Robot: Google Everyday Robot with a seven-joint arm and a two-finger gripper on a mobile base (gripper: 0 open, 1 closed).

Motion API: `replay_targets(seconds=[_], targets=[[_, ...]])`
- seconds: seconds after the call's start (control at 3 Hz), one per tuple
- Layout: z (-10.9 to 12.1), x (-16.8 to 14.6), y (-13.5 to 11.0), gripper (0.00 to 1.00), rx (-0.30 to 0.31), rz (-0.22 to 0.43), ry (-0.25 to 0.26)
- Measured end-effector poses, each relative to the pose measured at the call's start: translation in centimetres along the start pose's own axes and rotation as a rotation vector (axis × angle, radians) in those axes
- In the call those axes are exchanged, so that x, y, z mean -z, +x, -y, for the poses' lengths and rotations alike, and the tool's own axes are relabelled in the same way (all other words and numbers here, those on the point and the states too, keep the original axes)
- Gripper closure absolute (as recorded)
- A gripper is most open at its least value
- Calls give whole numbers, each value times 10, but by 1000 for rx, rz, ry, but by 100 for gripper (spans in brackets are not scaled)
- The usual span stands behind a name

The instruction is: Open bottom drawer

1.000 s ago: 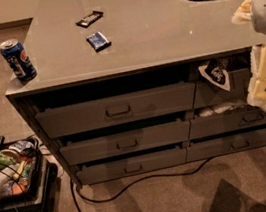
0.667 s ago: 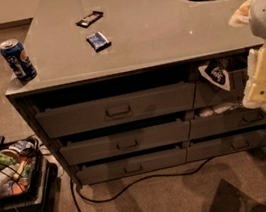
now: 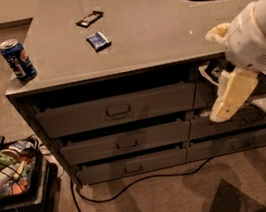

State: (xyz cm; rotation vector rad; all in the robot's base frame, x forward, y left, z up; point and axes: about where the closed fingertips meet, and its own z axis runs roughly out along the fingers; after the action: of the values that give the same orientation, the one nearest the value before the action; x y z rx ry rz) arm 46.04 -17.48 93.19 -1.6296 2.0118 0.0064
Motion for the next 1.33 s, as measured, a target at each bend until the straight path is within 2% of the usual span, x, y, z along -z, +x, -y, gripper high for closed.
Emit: replay_targets(seconds=[0.33, 0.67, 1.0, 1.33], targets=[[6, -39, -30, 0, 8, 80, 53], [22, -87, -61, 0, -26, 162, 80], [30, -86, -65, 0, -30, 177, 113], [30, -86, -65, 0, -30, 177, 113]])
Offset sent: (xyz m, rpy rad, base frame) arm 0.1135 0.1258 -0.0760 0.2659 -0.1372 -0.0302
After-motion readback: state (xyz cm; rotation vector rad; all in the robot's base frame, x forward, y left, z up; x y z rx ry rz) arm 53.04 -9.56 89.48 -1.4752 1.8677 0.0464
